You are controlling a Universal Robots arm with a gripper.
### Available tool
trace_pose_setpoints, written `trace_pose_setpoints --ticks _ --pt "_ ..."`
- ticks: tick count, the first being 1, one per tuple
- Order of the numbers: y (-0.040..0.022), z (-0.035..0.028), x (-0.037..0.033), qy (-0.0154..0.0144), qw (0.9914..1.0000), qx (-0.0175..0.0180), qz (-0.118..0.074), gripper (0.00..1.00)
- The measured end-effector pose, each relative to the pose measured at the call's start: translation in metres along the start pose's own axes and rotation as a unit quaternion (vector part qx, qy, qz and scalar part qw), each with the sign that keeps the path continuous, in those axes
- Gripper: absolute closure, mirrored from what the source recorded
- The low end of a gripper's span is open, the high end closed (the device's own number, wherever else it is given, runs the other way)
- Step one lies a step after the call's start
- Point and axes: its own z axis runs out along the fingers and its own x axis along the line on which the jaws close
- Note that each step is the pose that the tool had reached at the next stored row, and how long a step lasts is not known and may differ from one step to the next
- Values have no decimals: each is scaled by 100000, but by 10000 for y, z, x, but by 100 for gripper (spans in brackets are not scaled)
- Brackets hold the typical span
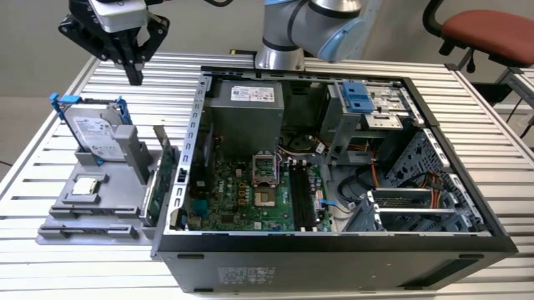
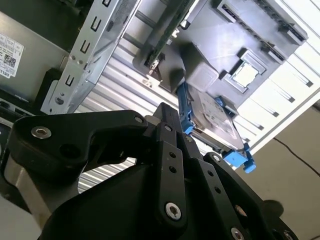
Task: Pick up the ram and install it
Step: 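Reach for the ram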
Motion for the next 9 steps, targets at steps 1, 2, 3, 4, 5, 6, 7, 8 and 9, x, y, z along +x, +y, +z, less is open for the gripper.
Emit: trace_pose_setpoints --ticks 1,2,3,4,5,6,7,8,9 --pt "0 -1 21 6 100000 -1 -68 100" --pt "1 -1 41 6 100000 -3 -140 100" --pt "2 -1 64 12 100000 -3 -232 100" --pt "3 -1 85 14 99999 -8 -329 100" --pt "3 -2 109 20 99999 -7 -418 100" --pt "4 -2 131 23 99999 -11 -518 100" --pt "5 -3 151 30 99998 -10 -625 100" --pt "5 -3 170 37 99997 -11 -740 100" --pt "6 -3 190 43 99996 -15 -858 100"
